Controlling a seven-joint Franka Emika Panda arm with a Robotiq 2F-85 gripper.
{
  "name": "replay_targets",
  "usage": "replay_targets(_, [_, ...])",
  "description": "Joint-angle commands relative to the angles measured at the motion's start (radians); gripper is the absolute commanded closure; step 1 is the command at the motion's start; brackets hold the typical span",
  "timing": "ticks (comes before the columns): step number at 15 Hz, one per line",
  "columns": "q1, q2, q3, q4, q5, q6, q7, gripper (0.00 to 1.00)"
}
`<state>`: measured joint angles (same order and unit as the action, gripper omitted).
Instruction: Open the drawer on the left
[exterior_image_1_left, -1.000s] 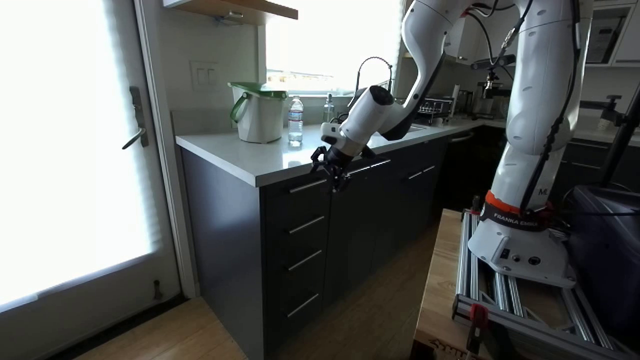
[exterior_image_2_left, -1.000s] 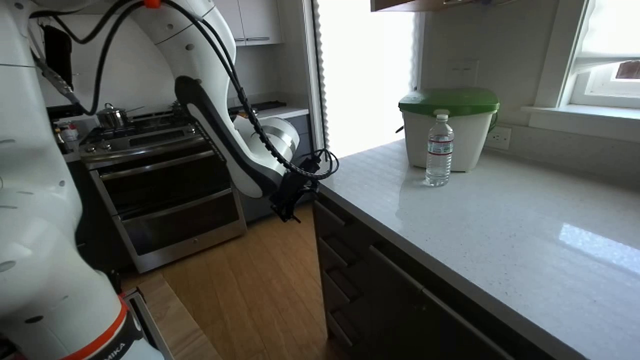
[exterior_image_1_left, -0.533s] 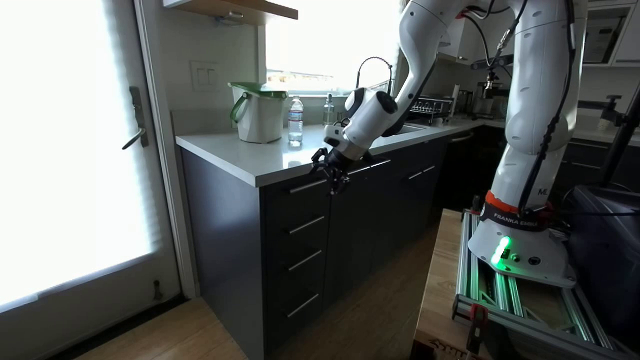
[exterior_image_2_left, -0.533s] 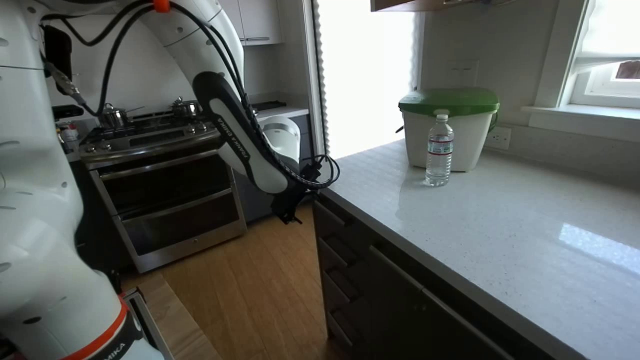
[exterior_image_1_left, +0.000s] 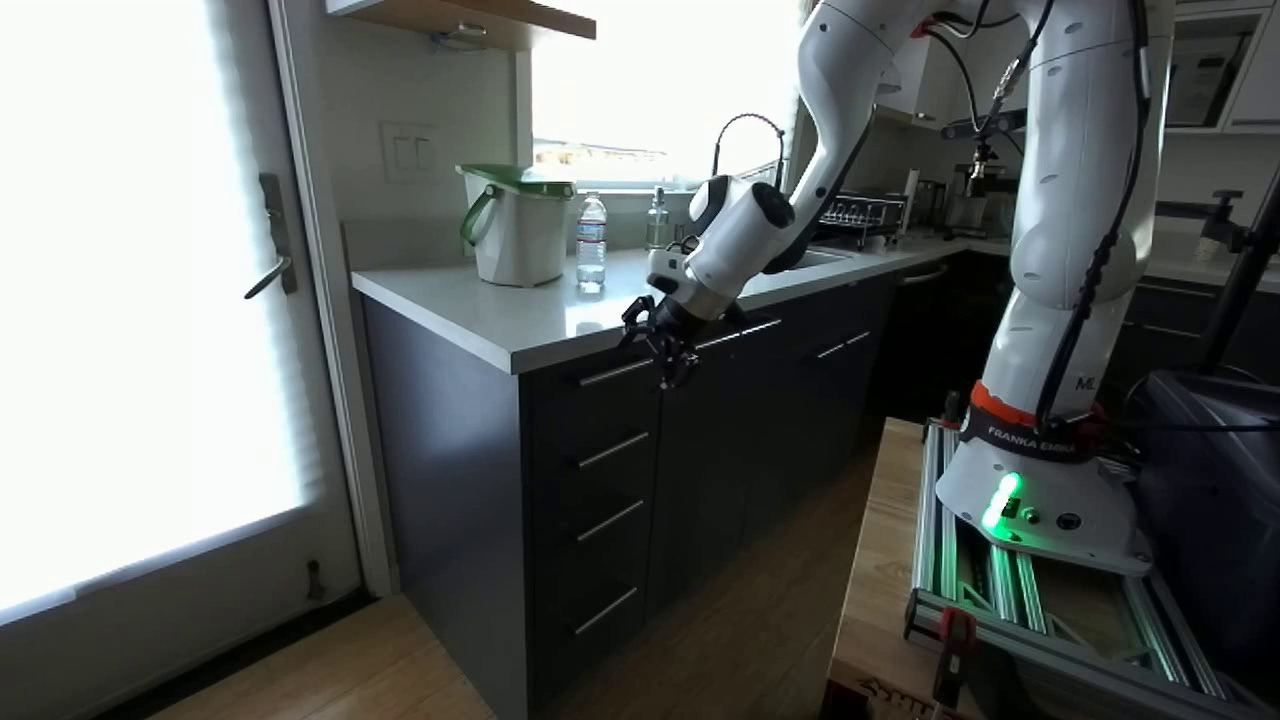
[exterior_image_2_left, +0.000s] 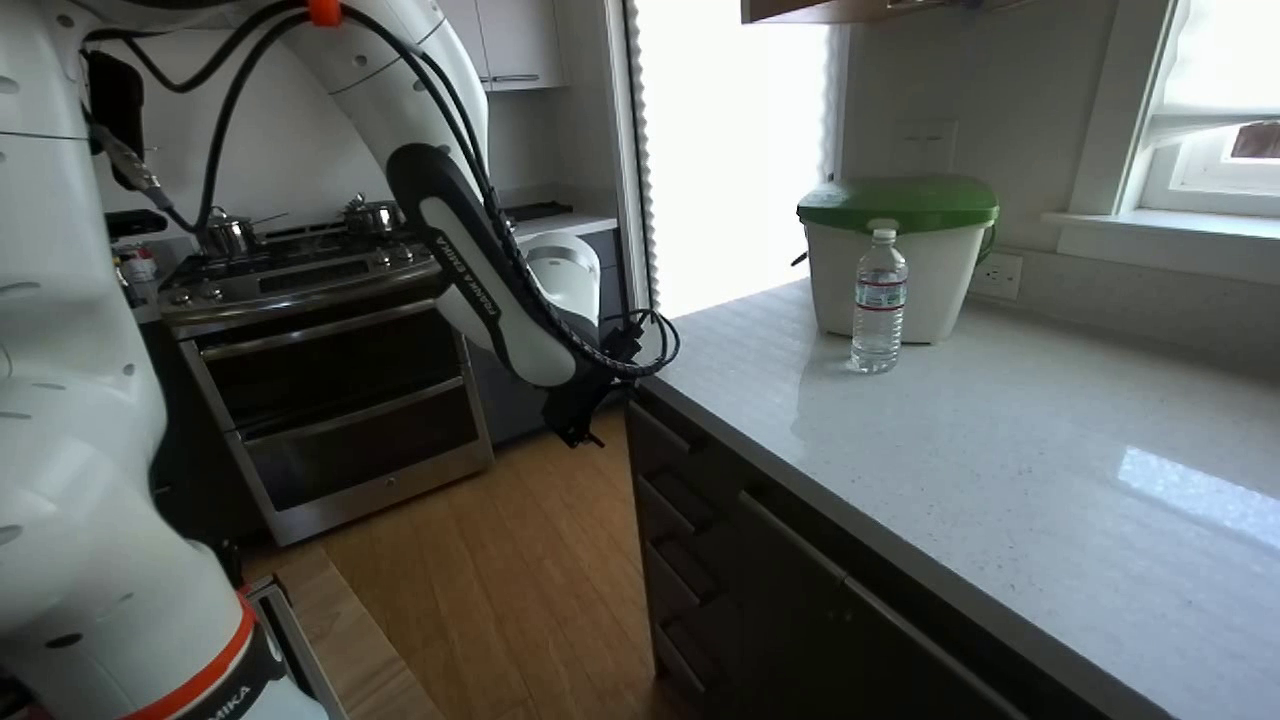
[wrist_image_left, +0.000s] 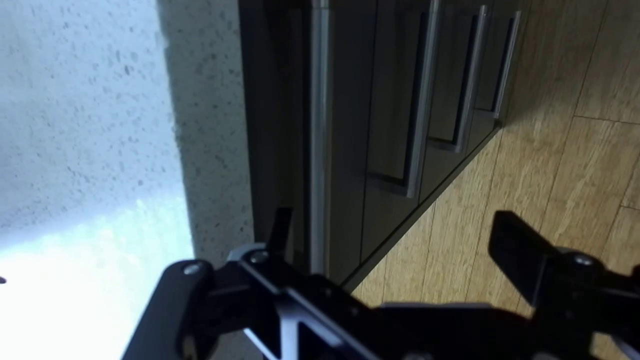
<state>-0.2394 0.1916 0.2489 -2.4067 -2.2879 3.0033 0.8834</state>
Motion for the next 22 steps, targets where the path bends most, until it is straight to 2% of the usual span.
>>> replay_targets(1, [-0.010,0.015,0.025,0.001,-0.067,-0.028,0.070,0.00])
replay_targets(9, [-0.015,0.053,0.065,-0.022,-0.271,-0.166,0.306,0.00])
replay_targets(10, [-0.022,0.058,0.083,-0.021,-0.220,-0.182,0.266,0.00])
replay_targets(16, [-0.031,0.089,0.112,-0.017,-0.219,-0.258,0.265,0.00])
replay_targets(22, [-0.042,0.125,0.116,0.004,-0.219,-0.270,0.254,0.00])
